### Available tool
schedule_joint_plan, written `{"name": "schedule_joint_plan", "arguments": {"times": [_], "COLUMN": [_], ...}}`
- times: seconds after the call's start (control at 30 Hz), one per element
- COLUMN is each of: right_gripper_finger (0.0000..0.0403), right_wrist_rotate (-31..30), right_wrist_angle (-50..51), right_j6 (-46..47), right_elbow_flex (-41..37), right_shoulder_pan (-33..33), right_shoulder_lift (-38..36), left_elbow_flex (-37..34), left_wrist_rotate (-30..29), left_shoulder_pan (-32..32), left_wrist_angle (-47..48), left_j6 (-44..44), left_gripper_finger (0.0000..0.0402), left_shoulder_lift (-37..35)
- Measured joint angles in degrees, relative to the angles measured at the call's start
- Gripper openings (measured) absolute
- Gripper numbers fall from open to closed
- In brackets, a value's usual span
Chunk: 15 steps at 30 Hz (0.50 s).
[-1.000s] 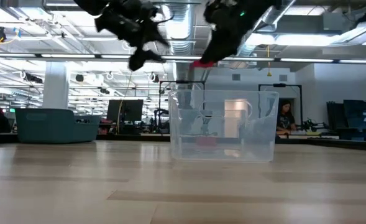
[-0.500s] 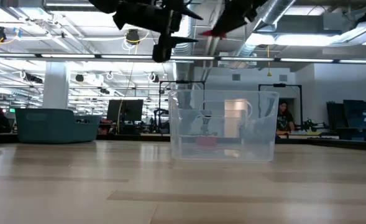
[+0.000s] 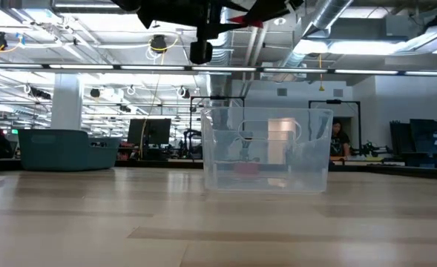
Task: Sort & place blocks by color
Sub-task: Put the left red block into the transparent bin
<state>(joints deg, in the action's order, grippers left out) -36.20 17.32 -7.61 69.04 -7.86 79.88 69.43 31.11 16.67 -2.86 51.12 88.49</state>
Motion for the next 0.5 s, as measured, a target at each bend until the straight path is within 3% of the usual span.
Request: {"name": "schedule_joint_plan", "arguments": {"times": [0.17,0.33,0.5], "right_gripper_finger": [0.0137,0.0159,0.0203], "right_wrist_rotate": [-0.3,-0.1,0.9], "right_wrist_angle": [0.0,0.4,5.5], "right_j6": [-2.1,-1.2,3.5], "right_elbow_flex": [0.0,0.0,-0.1], "right_shoulder_pan": [-0.2,0.6,0.9], "right_shoulder_lift": [-0.1,-0.1,-1.5], "left_elbow_flex": [0.0,0.0,0.2], "left_wrist_rotate": [0.0,-0.7,-7.0], "left_shoulder_pan": [0.1,0.5,0.1], "left_wrist_angle": [-0.1,0.1,8.1], "left_j6": [-0.3,-1.9,-10.4], "left_gripper_finger": [0.0021,0.0028,0.0026], "left_shoulder_lift": [0.0,0.0,-0.1]}}
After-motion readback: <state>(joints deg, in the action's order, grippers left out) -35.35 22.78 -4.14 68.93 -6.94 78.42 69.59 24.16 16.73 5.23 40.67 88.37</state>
